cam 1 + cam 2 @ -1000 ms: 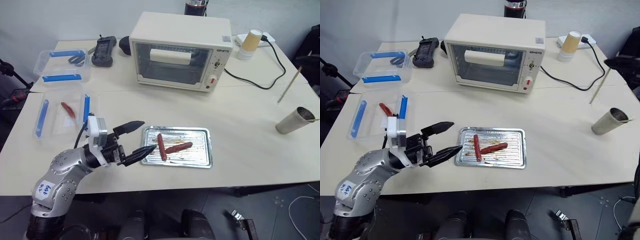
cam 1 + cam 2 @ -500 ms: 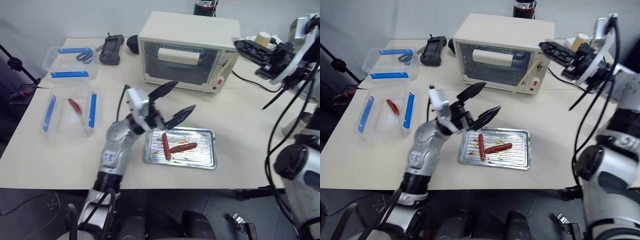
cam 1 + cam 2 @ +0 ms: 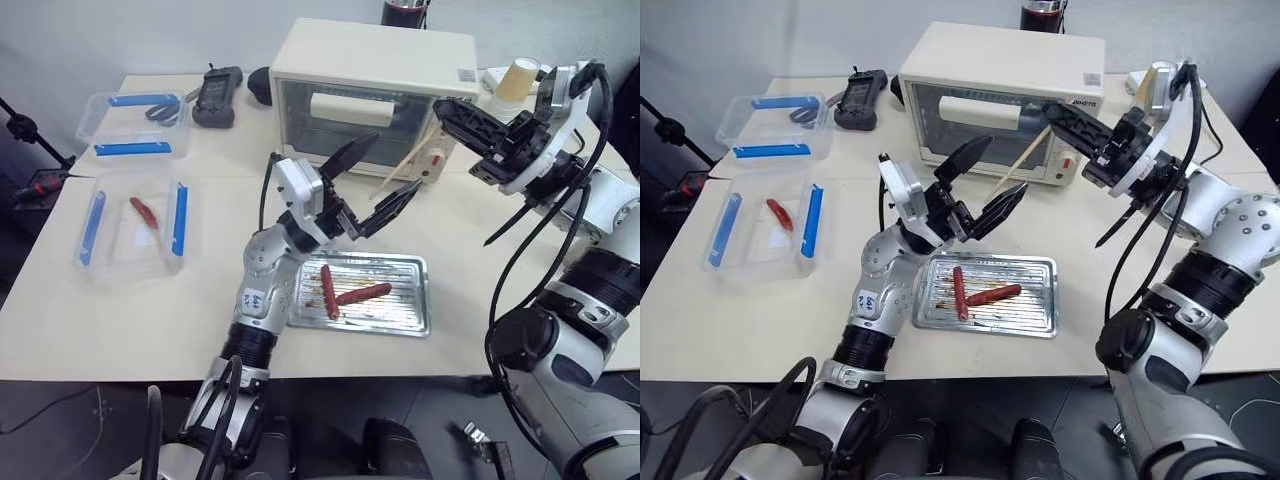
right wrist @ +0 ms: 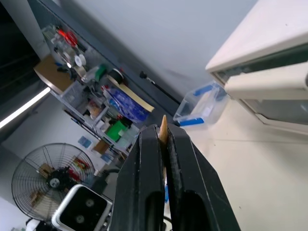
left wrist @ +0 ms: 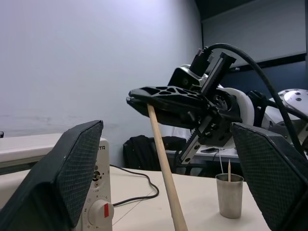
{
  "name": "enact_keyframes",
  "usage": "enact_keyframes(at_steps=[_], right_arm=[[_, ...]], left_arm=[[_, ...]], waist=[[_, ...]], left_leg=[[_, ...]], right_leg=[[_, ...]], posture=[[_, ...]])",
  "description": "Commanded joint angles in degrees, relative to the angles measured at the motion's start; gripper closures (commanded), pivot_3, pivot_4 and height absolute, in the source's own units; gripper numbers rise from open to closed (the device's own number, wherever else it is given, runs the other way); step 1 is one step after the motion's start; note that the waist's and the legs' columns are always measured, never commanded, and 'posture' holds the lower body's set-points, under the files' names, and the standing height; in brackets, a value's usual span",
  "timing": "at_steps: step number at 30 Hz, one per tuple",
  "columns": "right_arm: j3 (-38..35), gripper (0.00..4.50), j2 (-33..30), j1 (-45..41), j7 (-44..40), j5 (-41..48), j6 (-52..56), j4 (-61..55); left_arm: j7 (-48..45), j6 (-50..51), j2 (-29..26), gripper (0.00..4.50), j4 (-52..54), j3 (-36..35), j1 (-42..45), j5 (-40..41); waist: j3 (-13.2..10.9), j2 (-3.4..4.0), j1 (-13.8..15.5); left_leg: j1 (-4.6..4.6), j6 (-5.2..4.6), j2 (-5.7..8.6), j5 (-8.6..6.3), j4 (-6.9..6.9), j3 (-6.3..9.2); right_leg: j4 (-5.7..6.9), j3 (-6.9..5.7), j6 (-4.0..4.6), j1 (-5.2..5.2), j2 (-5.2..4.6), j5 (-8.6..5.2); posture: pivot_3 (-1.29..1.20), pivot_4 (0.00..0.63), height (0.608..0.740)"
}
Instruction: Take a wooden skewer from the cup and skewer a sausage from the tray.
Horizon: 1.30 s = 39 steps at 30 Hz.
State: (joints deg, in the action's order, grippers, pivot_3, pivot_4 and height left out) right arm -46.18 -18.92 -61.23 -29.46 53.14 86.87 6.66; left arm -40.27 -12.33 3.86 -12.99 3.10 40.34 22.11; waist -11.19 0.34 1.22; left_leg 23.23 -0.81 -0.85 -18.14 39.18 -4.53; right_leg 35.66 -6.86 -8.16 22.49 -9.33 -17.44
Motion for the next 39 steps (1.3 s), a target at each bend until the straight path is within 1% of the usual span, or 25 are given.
enact_keyframes(at_steps=[1,5,6,8,10,16,17,19,22,24,26,27,28,29,31,34,36,38,39], right_arm=[[-1.1,4.47,0.8,0.4,3.0,4.5,0.5,-3.4],[-1.4,4.50,2.1,1.0,6.5,8.2,-0.2,-4.4],[-1.3,4.50,2.2,1.1,7.2,9.1,-0.4,-4.5],[-1.1,4.50,2.3,1.5,8.6,11.0,-0.8,-4.7],[-0.7,4.50,2.3,2.0,10.0,12.6,-1.3,-4.8],[1.5,4.50,2.0,3.7,13.0,17.3,-4.0,-4.9],[1.9,4.50,1.9,4.1,13.5,18.1,-4.4,-4.8],[2.4,4.50,1.8,4.6,13.7,20.7,-5.3,-4.8],[1.9,4.50,1.7,5.0,18.4,25.8,-5.7,-2.5],[3.8,4.50,-0.1,6.4,17.7,26.9,-5.5,-3.3],[6.0,3.97,-1.8,8.3,16.0,26.7,-7.0,-5.1],[5.9,3.81,-2.4,8.5,16.5,28.2,-7.5,-4.1],[6.4,3.51,-3.3,9.1,15.1,27.7,-9.1,-4.5],[6.6,3.15,-4.2,9.6,14.6,26.9,-10.6,-4.3],[7.4,2.44,-7.1,11.3,10.9,25.3,-13.0,-4.4],[10.0,1.48,-12.2,14.8,3.7,20.5,-17.9,-4.6],[13.7,0.81,-18.7,20.5,-6.1,16.0,-20.2,-5.8],[18.1,0.19,-24.7,26.3,-15.6,9.9,-25.1,-6.6],[22.8,0.04,-29.4,31.0,-23.2,2.2,-33.3,-6.3]], left_arm=[[0.8,-1.1,0.9,0.00,0.4,0.1,1.6,-0.4],[1.0,-1.4,1.3,0.85,-0.1,0.5,1.6,-0.6],[1.0,-1.3,1.4,1.23,-0.1,0.5,1.6,-0.5],[1.1,-1.3,1.5,1.77,-0.1,0.6,1.6,-0.5],[1.2,-1.3,1.7,2.45,-0.1,0.6,1.6,-0.5],[1.3,-1.1,2.3,4.25,0.1,0.9,1.5,-0.5],[1.3,-1.1,2.4,4.49,0.1,0.9,1.5,-0.6],[1.6,-0.8,2.5,4.49,0.3,0.9,1.4,-0.5],[2.3,0.0,2.6,4.49,0.9,0.5,1.4,0.0],[3.0,0.7,2.5,4.49,1.4,-0.2,1.4,0.8],[3.4,1.4,2.1,4.50,2.3,-0.7,1.2,1.3],[3.5,1.9,1.8,4.50,2.9,-1.0,1.0,1.6],[3.5,2.3,1.3,4.50,3.6,-1.2,0.6,1.7],[3.5,2.8,0.8,4.50,4.3,-1.5,0.2,2.0],[3.8,4.0,-0.4,4.50,5.7,-2.2,-0.8,2.3],[3.4,5.9,-3.2,4.50,8.2,-2.9,-3.1,2.6],[2.1,8.5,-6.9,4.50,11.6,-3.8,-6.5,3.7],[0.7,11.0,-10.6,4.50,14.7,-4.6,-9.7,5.0],[-0.9,13.3,-14.1,4.50,17.2,-5.8,-12.5,6.5]], waist=[[0.0,0.00,0.0],[0.0,0.00,0.0],[0.0,-0.01,0.0],[0.0,0.00,0.0],[0.0,0.00,0.0],[0.0,-0.01,0.0],[0.0,-0.01,0.0],[0.0,-0.01,0.0],[0.0,-0.01,0.0],[0.0,-0.01,0.1],[0.0,-0.01,0.1],[0.0,-0.02,0.1],[0.0,-0.02,0.0],[0.0,-0.02,0.0],[0.0,-0.02,0.0],[0.0,-0.03,0.0],[0.0,-0.03,0.1],[0.0,-0.04,0.1],[0.0,-0.04,0.1]], left_leg=[[0.00,0.00,0.00,0.00,0.00,0.00],[0.00,0.00,0.00,0.00,0.00,-0.01],[0.00,0.00,0.00,0.00,0.00,-0.01],[0.00,0.00,0.00,0.00,0.00,0.00],[0.00,0.00,0.00,0.00,0.00,0.00],[0.00,0.00,0.00,0.00,0.00,-0.01],[0.00,-0.01,0.00,0.00,0.00,-0.01],[0.00,-0.01,0.00,0.00,-0.01,-0.01],[0.00,-0.01,0.00,0.00,-0.01,-0.01],[0.00,-0.01,0.00,0.00,-0.01,-0.01],[0.02,-0.01,0.00,0.00,-0.01,0.01],[0.02,-0.02,0.00,0.00,-0.01,0.00],[0.02,-0.02,0.00,0.00,-0.01,0.00],[0.02,-0.02,-0.01,0.00,-0.01,0.00],[0.02,-0.02,-0.01,0.00,-0.02,0.00],[0.02,-0.02,0.00,0.00,-0.02,-0.01],[0.01,-0.02,-0.01,0.00,-0.03,-0.01],[0.02,-0.02,-0.01,0.00,-0.05,0.00],[0.02,-0.02,0.00,0.00,-0.07,0.00]], right_leg=[[0.00,0.00,0.00,0.00,0.00,0.00],[0.00,0.01,0.00,0.00,0.00,0.00],[0.00,0.01,0.00,0.00,0.00,0.00],[0.00,0.01,0.00,0.00,0.00,0.00],[0.00,0.01,0.00,0.00,0.00,0.00],[-0.01,0.01,0.00,0.00,0.00,0.00],[-0.01,0.01,0.00,0.00,0.00,0.00],[-0.01,0.01,0.00,0.00,0.00,0.00],[-0.01,0.01,0.00,0.00,0.00,0.00],[-0.01,0.01,0.00,0.00,0.00,0.00],[-0.03,0.00,0.00,0.00,0.00,0.00],[-0.04,0.00,0.00,0.00,0.00,0.00],[-0.04,0.00,0.00,0.00,0.00,0.00],[-0.04,0.00,0.00,0.00,0.00,0.00],[-0.04,0.00,0.00,0.01,0.00,0.00],[-0.05,0.01,0.00,0.01,0.00,0.00],[-0.06,0.01,0.00,0.01,0.00,0.00],[-0.10,0.00,0.00,0.00,0.00,0.00],[-0.13,0.01,0.00,0.00,0.00,0.00]], posture=[[0.00,0.150,0.740],[0.00,0.150,0.740],[0.00,0.150,0.740],[0.00,0.150,0.740],[0.00,0.150,0.740],[0.00,0.150,0.740],[0.00,0.150,0.740],[0.00,0.150,0.740],[0.00,0.150,0.740],[0.00,0.150,0.740],[0.00,0.150,0.740],[0.00,0.150,0.740],[0.00,0.150,0.740],[0.00,0.150,0.740],[0.00,0.150,0.740],[0.00,0.150,0.740],[0.00,0.150,0.740],[0.00,0.150,0.740],[0.00,0.150,0.740]])
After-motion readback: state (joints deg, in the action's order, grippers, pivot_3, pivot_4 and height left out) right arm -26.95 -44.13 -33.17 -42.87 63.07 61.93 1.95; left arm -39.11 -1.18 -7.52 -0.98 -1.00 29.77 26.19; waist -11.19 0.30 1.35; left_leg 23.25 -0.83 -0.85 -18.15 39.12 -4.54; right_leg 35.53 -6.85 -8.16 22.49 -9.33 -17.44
